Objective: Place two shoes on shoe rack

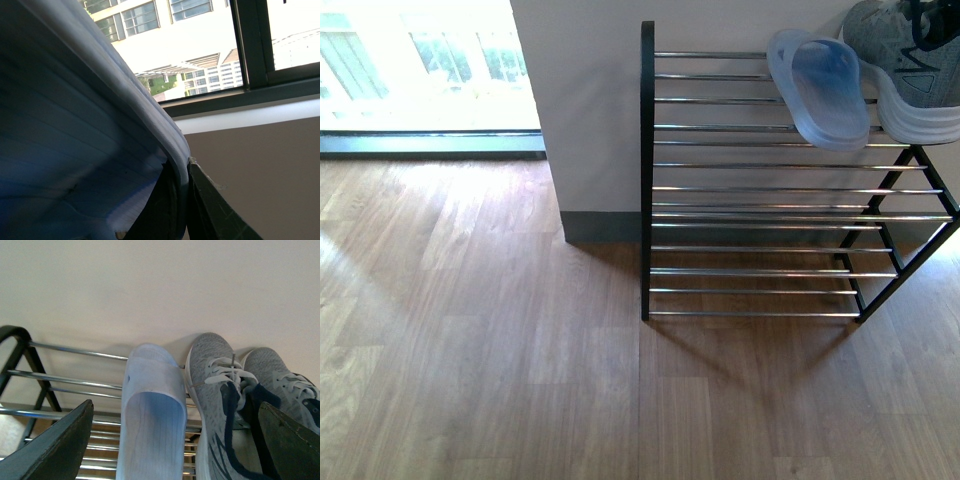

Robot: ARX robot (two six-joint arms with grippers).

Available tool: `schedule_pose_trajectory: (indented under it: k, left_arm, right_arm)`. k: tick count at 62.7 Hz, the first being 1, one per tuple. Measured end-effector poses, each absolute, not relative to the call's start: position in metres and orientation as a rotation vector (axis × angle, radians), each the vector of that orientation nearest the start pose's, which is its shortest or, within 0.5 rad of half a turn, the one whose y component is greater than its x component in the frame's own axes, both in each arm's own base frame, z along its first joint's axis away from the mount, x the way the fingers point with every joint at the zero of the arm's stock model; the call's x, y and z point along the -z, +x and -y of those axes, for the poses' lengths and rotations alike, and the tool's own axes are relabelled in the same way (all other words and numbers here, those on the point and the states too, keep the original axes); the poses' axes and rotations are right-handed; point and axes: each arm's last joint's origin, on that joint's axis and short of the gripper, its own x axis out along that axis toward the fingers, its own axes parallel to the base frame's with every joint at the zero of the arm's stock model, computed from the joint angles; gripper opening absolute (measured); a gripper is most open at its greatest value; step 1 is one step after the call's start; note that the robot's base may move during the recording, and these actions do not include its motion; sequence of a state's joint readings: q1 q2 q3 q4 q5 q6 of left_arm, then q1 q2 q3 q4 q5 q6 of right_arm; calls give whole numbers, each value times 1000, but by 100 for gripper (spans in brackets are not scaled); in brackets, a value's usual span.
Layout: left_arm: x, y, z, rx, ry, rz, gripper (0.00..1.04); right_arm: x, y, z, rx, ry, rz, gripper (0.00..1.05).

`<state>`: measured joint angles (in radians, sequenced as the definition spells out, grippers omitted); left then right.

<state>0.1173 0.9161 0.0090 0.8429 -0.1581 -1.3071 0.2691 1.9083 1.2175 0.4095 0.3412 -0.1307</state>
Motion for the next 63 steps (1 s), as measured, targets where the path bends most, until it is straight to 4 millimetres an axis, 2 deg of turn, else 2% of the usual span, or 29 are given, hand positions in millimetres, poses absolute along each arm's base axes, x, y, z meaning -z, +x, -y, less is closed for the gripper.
schedule_pose_trajectory:
  k: [3,11,14,16,25,28,32,38,57,63]
  left_arm:
    - [-151,152,-23,-277,-1297,125,2]
    - [-151,152,-23,-277,-1297,125,2]
    - [-151,152,-23,-277,-1297,125,2]
    - [-151,152,-23,-277,-1297,125,2]
    - [-151,152,-23,-277,-1297,125,2]
    - [-151,152,-22,-277,-1296,125,2]
    - [-151,152,-23,-277,-1297,125,2]
    - [-151,152,-22,-277,-1297,125,2]
    - [-151,152,-22,-277,-1297,125,2]
    - [-151,152,-23,-277,-1297,125,2]
  right_arm:
    - [-224,389,-98,21,-174,-218,96]
    - [-234,341,-85,-38,-98,-137,96]
    - [-236,315,-78,-58,-68,-108,96]
    - [-234,293,-71,-78,-40,-98,96]
    - [-223,239,-48,-85,41,-63,96]
    - [-219,227,-42,-76,60,-51,96]
    - [-214,216,-37,-61,79,-47,96]
    - [-213,212,-35,-42,83,-35,93]
    - [-195,183,-20,-2,12,-7,47]
    - [-188,172,-15,-2,6,-10,26]
